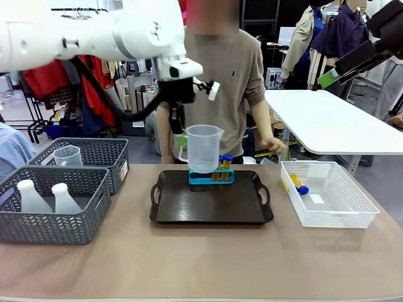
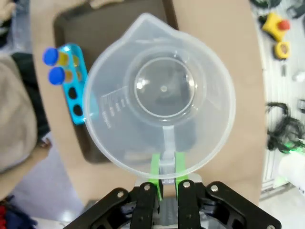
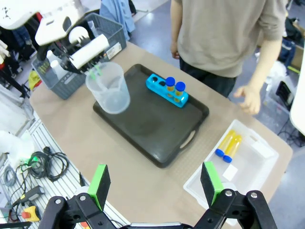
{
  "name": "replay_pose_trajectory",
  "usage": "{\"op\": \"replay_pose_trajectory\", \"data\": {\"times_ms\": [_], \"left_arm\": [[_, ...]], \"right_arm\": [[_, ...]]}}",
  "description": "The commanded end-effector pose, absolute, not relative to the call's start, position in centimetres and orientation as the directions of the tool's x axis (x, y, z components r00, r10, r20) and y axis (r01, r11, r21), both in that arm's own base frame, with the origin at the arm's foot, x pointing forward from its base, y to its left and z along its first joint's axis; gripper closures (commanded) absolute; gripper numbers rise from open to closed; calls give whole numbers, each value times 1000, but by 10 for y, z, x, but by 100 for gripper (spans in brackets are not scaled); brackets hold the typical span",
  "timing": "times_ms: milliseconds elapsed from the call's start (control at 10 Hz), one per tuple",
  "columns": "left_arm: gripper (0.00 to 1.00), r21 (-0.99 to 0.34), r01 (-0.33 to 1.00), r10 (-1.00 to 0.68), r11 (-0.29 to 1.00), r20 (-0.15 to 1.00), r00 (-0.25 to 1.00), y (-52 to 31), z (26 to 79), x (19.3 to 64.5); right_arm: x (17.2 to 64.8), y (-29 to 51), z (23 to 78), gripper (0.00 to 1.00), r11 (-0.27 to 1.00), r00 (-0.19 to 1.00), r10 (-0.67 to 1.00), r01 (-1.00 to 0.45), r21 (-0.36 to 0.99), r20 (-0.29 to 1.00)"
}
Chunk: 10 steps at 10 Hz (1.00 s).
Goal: Prepare the laboratory tools.
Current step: Pick up one Large Measuring Cup and place it on the Handle tray.
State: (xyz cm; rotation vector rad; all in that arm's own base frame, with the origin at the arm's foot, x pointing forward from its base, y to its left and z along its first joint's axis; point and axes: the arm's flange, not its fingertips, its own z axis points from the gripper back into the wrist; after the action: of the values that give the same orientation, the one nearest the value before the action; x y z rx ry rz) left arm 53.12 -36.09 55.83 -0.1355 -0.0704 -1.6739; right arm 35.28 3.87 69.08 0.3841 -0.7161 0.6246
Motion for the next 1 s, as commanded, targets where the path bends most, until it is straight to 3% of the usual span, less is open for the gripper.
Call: {"op": "replay_pose_trajectory", "data": {"times_ms": [0,500,900], "left_arm": [[100,32,988,-982,-152,109,-155,-382,533,531],[100,5,988,-981,-155,121,-155,-394,524,532],[100,65,968,-961,-244,115,-250,-422,488,551]], "right_arm": [[353,39,691,0,745,581,393,-655,123,713],[353,39,691,0,745,581,393,-655,123,713],[353,39,691,0,745,581,393,-655,123,713]]}}
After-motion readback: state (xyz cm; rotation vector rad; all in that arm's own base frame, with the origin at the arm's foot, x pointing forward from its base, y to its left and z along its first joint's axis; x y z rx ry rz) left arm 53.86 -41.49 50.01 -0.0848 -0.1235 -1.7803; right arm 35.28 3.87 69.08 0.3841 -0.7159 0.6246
